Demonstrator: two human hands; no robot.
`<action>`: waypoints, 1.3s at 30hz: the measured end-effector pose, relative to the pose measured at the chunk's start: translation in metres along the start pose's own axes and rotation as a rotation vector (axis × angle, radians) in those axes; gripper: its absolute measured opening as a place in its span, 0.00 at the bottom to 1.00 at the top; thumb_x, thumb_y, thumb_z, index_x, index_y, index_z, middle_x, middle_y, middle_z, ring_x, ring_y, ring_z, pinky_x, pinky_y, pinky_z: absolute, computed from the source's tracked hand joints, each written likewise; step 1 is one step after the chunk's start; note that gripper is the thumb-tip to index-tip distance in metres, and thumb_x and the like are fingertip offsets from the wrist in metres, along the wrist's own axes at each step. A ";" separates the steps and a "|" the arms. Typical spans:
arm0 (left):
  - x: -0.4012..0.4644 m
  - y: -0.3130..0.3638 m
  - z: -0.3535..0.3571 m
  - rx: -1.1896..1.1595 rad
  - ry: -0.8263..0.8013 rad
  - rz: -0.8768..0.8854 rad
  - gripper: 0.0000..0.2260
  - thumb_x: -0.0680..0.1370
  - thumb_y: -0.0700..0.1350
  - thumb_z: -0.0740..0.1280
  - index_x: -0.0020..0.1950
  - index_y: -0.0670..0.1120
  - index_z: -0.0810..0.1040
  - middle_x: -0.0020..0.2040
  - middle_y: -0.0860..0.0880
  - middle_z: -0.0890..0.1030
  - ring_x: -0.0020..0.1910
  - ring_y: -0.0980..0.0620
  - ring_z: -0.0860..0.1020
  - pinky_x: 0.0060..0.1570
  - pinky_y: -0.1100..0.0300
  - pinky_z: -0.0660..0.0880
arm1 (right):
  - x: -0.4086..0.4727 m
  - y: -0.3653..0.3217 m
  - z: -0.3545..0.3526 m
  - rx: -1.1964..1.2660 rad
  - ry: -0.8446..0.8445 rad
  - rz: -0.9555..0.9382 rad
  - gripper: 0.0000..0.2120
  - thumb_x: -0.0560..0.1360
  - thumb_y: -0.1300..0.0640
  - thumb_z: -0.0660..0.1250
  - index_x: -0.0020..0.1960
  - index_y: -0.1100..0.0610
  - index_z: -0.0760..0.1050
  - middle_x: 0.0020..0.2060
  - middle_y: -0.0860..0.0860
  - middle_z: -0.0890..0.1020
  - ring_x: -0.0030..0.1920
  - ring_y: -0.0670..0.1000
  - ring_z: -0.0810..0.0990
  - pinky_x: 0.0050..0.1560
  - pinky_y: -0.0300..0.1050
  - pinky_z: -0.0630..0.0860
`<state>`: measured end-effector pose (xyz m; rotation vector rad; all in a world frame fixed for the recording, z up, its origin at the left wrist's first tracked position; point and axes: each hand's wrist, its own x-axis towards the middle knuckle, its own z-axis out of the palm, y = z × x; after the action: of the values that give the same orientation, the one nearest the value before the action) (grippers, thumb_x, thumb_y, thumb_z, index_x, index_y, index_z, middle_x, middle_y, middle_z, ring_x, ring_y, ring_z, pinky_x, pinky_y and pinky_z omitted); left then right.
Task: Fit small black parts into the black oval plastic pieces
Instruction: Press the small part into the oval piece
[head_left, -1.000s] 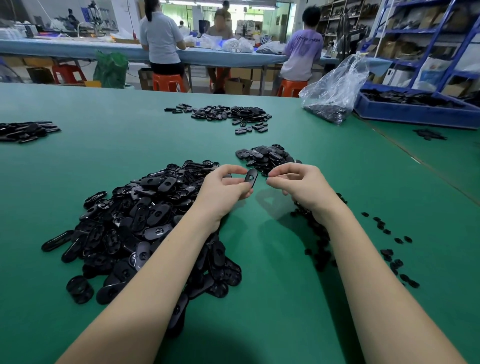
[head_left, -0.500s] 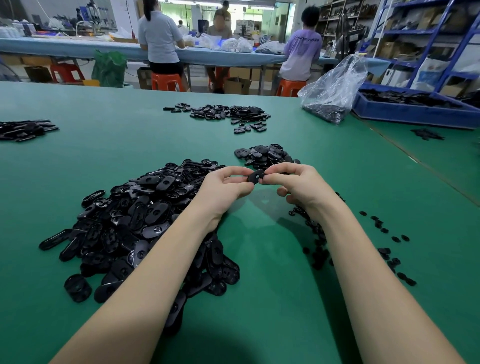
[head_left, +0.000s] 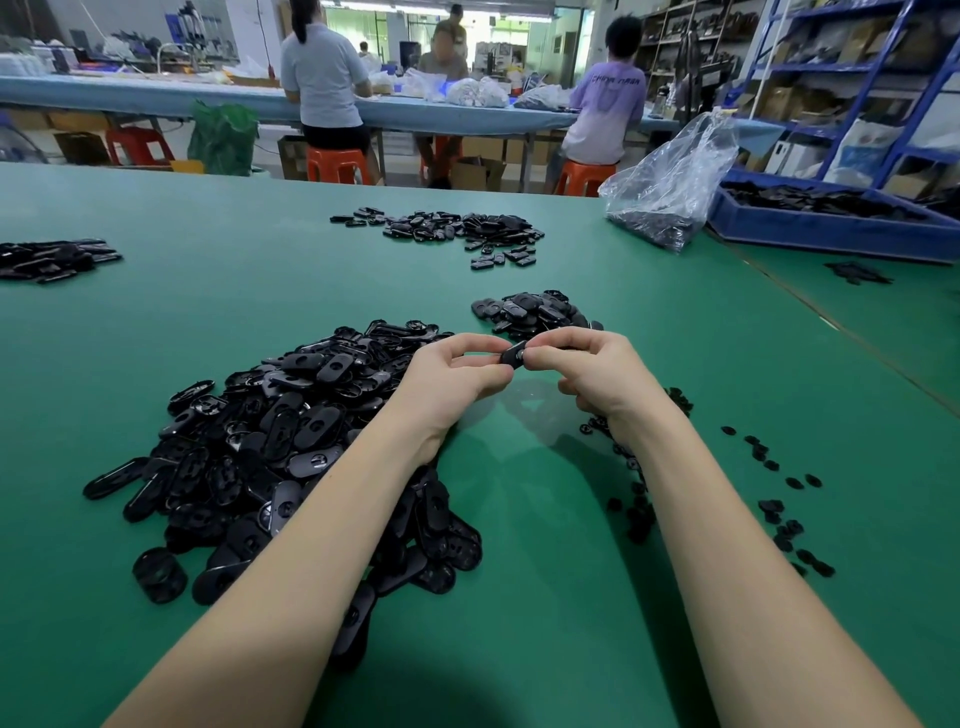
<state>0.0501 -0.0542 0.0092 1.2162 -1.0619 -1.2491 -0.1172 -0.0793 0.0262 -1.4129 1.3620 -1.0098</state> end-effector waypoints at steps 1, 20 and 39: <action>0.000 0.000 0.000 0.001 0.000 0.001 0.11 0.75 0.33 0.72 0.56 0.41 0.83 0.52 0.41 0.86 0.45 0.48 0.82 0.53 0.57 0.78 | 0.000 0.000 0.000 -0.001 0.001 -0.015 0.02 0.72 0.54 0.78 0.43 0.49 0.85 0.31 0.42 0.81 0.28 0.42 0.70 0.24 0.31 0.63; -0.003 0.004 0.000 0.094 0.014 0.054 0.09 0.75 0.32 0.71 0.52 0.42 0.85 0.45 0.46 0.86 0.41 0.56 0.83 0.42 0.69 0.77 | 0.002 0.003 -0.001 0.062 -0.062 0.135 0.08 0.70 0.53 0.80 0.45 0.50 0.83 0.36 0.46 0.86 0.28 0.45 0.72 0.23 0.35 0.64; -0.005 0.006 -0.001 0.015 -0.009 0.026 0.06 0.77 0.32 0.70 0.50 0.41 0.81 0.43 0.42 0.84 0.36 0.54 0.82 0.36 0.70 0.76 | 0.002 -0.003 0.000 -0.026 -0.139 0.030 0.06 0.69 0.53 0.80 0.38 0.49 0.84 0.33 0.46 0.81 0.27 0.44 0.73 0.26 0.35 0.65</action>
<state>0.0511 -0.0496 0.0154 1.2058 -1.0922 -1.2301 -0.1167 -0.0814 0.0292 -1.4499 1.2950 -0.8607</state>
